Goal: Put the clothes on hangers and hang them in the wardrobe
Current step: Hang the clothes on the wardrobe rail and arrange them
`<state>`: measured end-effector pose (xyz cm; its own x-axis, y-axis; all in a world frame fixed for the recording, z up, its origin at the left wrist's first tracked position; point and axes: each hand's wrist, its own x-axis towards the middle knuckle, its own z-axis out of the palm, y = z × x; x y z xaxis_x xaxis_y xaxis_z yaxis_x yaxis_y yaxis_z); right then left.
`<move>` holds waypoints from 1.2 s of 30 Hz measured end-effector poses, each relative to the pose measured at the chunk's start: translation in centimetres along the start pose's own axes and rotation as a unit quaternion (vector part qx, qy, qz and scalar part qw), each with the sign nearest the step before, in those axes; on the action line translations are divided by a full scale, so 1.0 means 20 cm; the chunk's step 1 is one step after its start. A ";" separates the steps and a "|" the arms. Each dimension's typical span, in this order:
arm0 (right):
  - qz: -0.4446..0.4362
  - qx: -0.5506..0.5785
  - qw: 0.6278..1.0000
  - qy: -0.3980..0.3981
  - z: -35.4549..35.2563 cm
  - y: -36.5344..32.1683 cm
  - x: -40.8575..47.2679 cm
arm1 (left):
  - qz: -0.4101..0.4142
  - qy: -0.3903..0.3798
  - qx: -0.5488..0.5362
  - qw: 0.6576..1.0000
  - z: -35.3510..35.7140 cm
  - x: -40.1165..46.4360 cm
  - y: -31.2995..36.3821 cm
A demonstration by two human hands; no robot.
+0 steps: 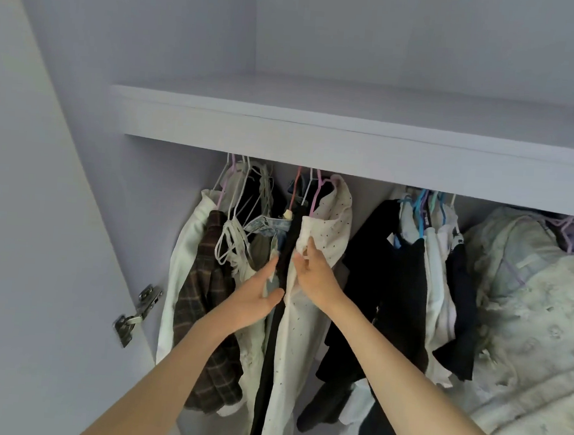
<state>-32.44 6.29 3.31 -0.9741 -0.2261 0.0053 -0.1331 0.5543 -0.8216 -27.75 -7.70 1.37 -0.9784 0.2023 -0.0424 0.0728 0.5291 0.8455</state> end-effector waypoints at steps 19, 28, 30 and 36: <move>-0.225 -0.270 0.908 -0.229 1.03 0.26 -1.16 | -0.270 0.233 0.330 0.874 0.43 -1.76 -0.81; -0.406 -0.202 0.797 -0.398 1.29 0.13 -1.62 | -0.488 0.441 0.195 0.727 0.81 -2.51 -0.57; -0.443 -0.180 0.760 -0.440 1.35 0.12 -1.81 | -0.538 0.458 0.171 0.686 0.96 -2.69 -0.50; -0.608 -0.150 0.599 -0.500 1.46 0.00 -2.40 | -0.645 0.536 0.121 0.531 1.37 -3.23 -0.27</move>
<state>19.61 -6.18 -13.65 0.4513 -0.8919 0.0283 -0.8058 -0.4209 -0.4167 40.34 -0.99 -15.06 0.2172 -0.9739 -0.0665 -0.8960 -0.2260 0.3823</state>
